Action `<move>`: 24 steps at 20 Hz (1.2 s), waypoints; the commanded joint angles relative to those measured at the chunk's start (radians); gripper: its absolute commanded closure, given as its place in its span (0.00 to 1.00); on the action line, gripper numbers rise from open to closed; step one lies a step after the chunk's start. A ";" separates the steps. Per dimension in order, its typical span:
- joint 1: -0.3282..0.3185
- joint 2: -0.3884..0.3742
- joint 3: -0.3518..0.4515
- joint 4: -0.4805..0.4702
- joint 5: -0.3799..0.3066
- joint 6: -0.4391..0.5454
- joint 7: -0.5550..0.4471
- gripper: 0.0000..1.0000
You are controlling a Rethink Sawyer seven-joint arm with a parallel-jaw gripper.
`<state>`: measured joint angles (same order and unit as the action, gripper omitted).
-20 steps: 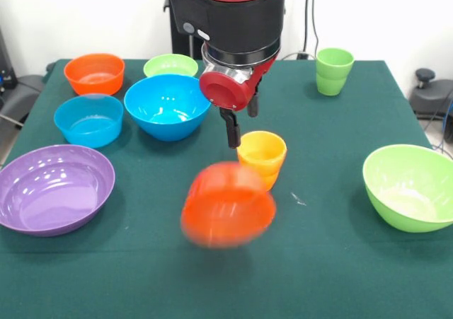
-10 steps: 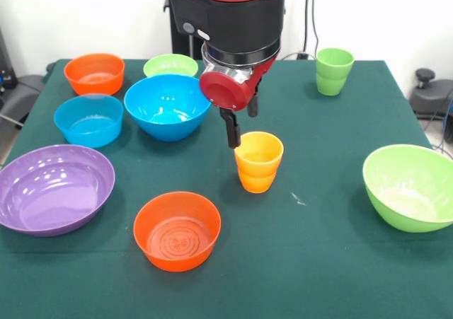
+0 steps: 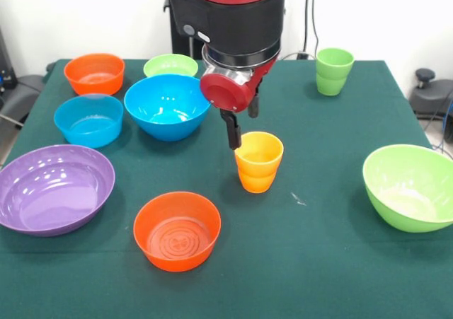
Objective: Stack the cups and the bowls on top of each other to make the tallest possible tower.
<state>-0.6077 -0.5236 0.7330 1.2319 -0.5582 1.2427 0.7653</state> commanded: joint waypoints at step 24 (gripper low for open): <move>0.121 0.141 -0.066 -0.140 -0.154 0.145 -0.126 0.00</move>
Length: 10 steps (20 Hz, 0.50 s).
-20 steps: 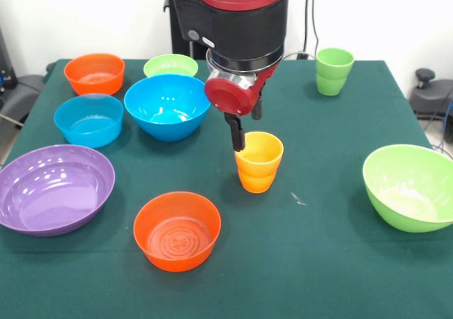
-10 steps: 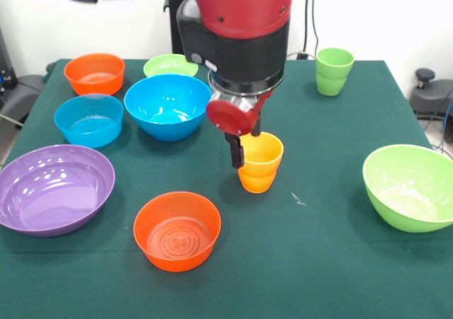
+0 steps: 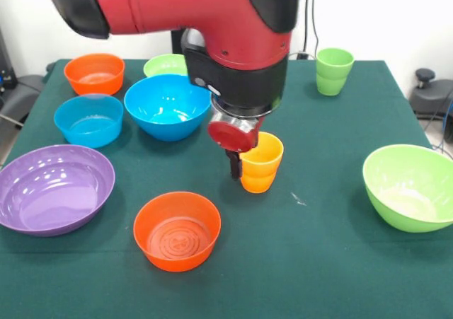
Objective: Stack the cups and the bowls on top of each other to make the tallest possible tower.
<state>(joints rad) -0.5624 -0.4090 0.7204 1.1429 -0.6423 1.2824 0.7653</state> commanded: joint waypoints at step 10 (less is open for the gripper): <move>0.065 -0.097 -0.027 0.008 -0.001 0.185 -0.146 0.00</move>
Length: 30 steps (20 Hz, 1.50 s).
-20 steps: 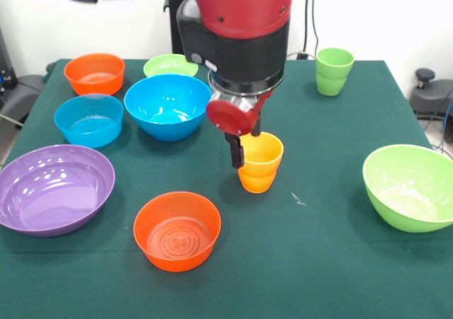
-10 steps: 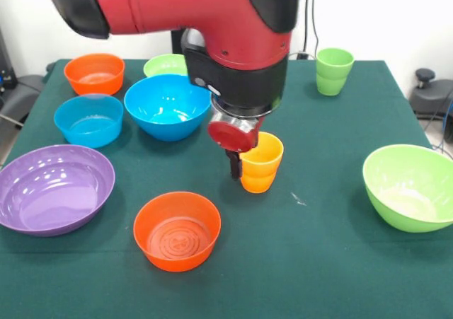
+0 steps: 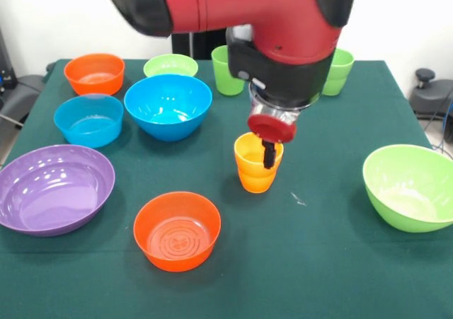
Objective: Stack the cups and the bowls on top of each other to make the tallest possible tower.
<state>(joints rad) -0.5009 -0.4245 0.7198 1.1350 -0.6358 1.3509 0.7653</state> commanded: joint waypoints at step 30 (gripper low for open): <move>-0.148 0.093 -0.014 -0.047 0.034 0.166 -0.312 0.00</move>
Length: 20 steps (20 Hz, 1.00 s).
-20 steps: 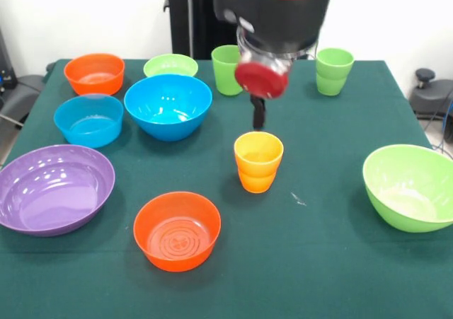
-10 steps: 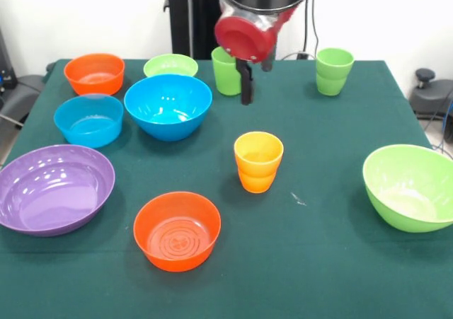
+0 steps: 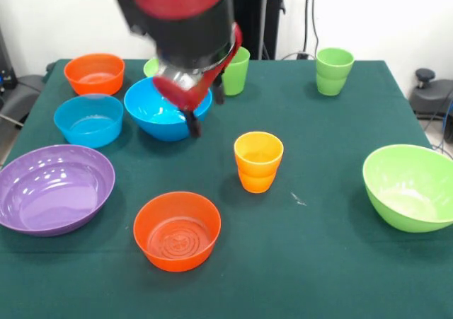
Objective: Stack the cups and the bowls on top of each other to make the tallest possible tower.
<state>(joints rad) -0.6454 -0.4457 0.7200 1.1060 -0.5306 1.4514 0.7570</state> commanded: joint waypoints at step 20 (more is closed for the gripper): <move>-0.002 -0.212 0.014 0.206 0.028 0.100 -0.102 0.00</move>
<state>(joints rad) -0.6561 -0.4932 0.7205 1.1862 -0.5340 1.4522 0.7570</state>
